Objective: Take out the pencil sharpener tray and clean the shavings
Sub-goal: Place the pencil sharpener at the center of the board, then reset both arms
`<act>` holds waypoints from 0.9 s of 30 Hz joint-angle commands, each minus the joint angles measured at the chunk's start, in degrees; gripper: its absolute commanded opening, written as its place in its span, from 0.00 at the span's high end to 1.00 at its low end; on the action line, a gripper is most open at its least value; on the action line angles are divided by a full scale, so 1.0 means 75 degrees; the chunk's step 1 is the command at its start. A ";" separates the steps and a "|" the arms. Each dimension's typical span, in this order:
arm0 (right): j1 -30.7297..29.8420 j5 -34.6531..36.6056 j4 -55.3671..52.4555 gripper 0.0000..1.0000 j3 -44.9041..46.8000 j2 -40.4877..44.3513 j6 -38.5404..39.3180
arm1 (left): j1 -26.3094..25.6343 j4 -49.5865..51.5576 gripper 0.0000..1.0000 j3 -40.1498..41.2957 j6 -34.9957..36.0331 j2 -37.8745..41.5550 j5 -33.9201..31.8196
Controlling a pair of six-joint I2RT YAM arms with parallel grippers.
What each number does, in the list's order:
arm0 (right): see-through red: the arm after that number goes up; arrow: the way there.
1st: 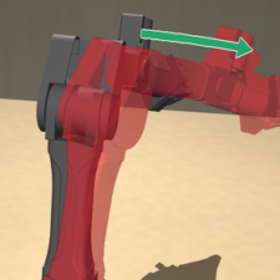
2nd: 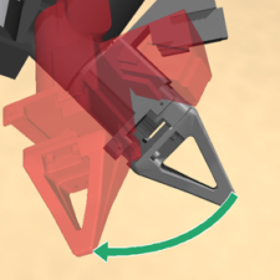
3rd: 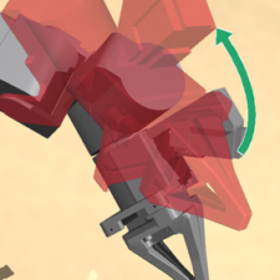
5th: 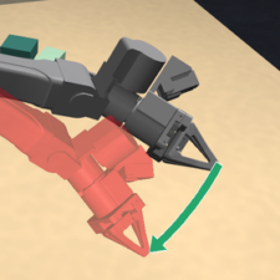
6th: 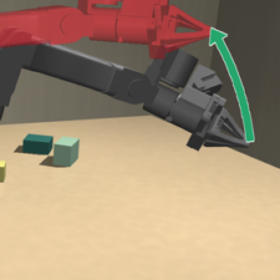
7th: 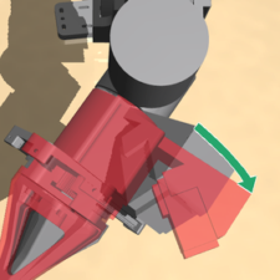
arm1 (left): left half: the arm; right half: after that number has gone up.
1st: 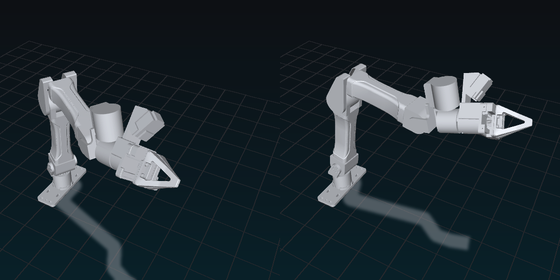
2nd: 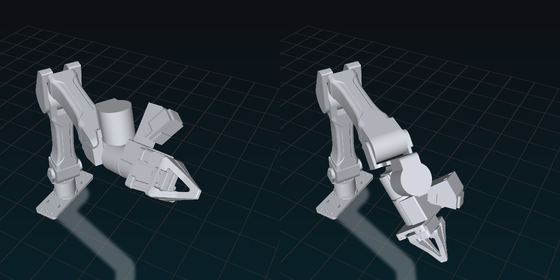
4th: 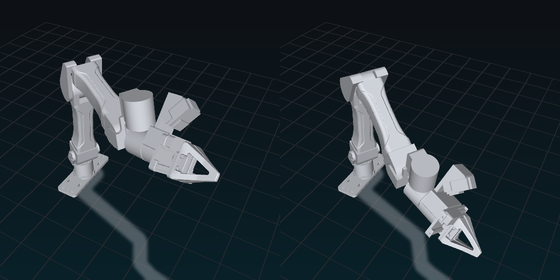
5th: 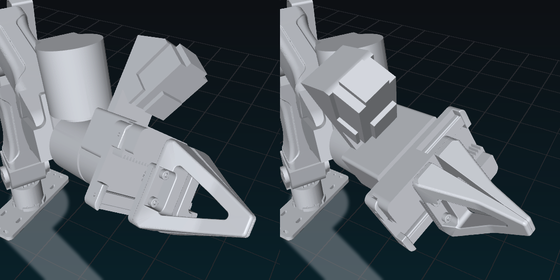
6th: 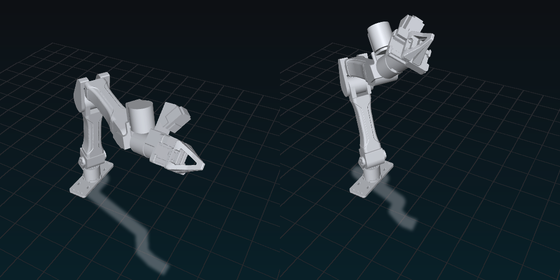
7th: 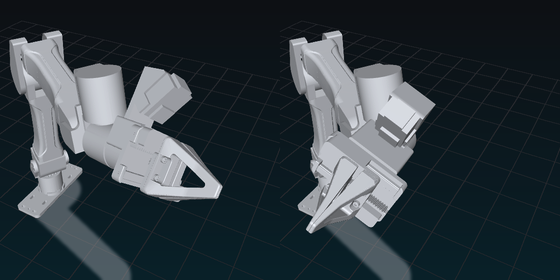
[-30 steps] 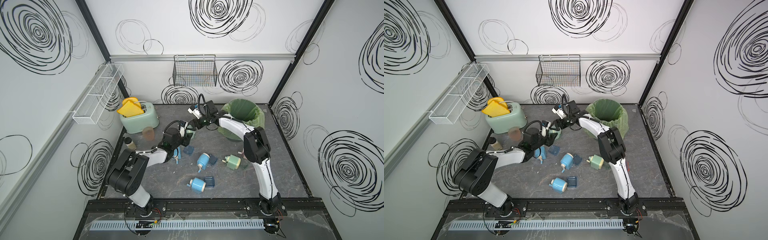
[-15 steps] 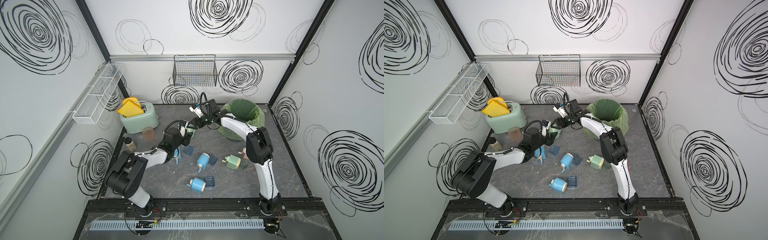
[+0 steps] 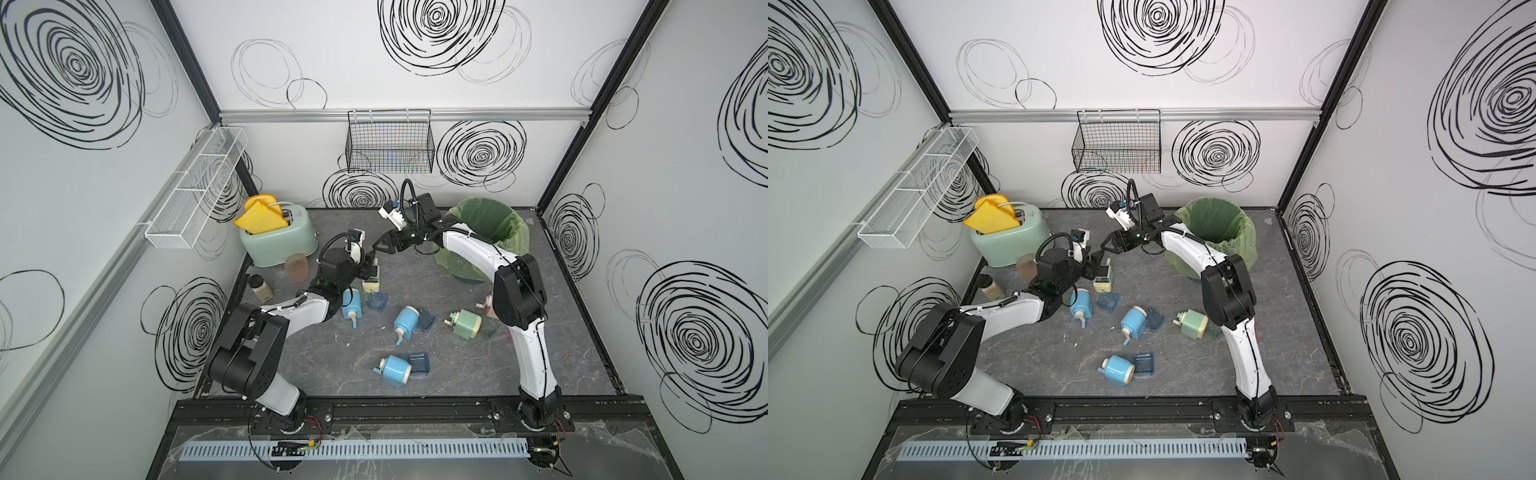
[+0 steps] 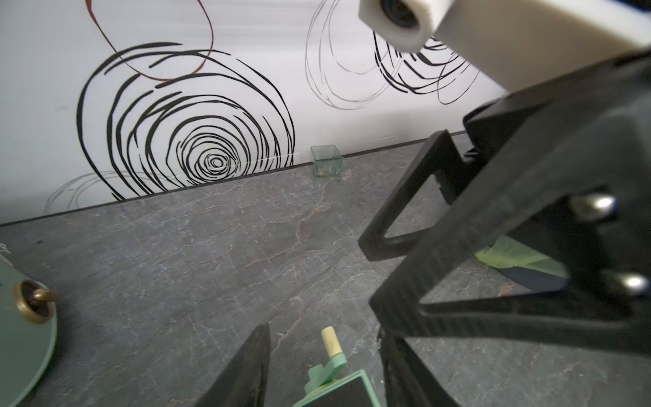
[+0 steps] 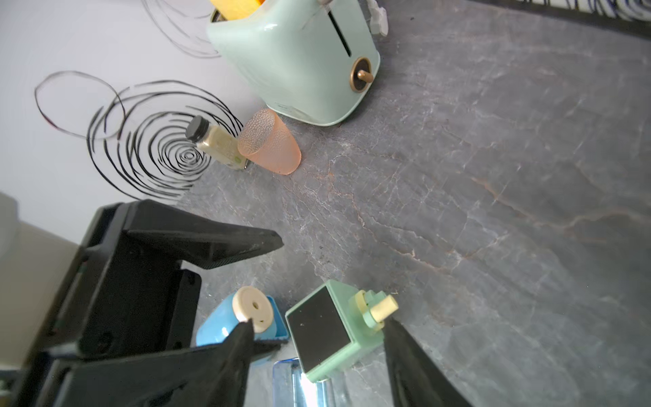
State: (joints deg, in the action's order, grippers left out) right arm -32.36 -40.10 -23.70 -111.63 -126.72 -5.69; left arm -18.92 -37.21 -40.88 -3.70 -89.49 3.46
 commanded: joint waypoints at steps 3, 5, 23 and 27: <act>0.0212 0.0335 0.0893 0.02 0.0863 0.0311 -0.0518 | 0.0364 0.0154 0.21 -0.0610 -0.0501 0.0192 0.0107; 0.0331 0.0487 0.1690 0.01 0.1468 0.0521 -0.0979 | 0.0498 0.0592 0.13 -0.0915 -0.0717 0.0158 0.0218; 0.0094 0.0749 0.2741 0.02 0.0377 -0.0453 -0.1710 | 0.1618 0.4006 0.03 -0.2029 -0.2257 0.1126 0.0499; -0.0405 0.1160 0.2899 0.02 0.0868 0.0051 -0.1326 | 0.1643 0.3899 0.03 -0.1464 -0.2492 0.1646 0.0406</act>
State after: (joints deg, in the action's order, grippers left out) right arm -32.56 -32.21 -1.34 -106.67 -128.75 -16.97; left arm -6.79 -8.10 -54.17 -19.75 -79.75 6.96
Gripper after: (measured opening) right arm 0.985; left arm 0.974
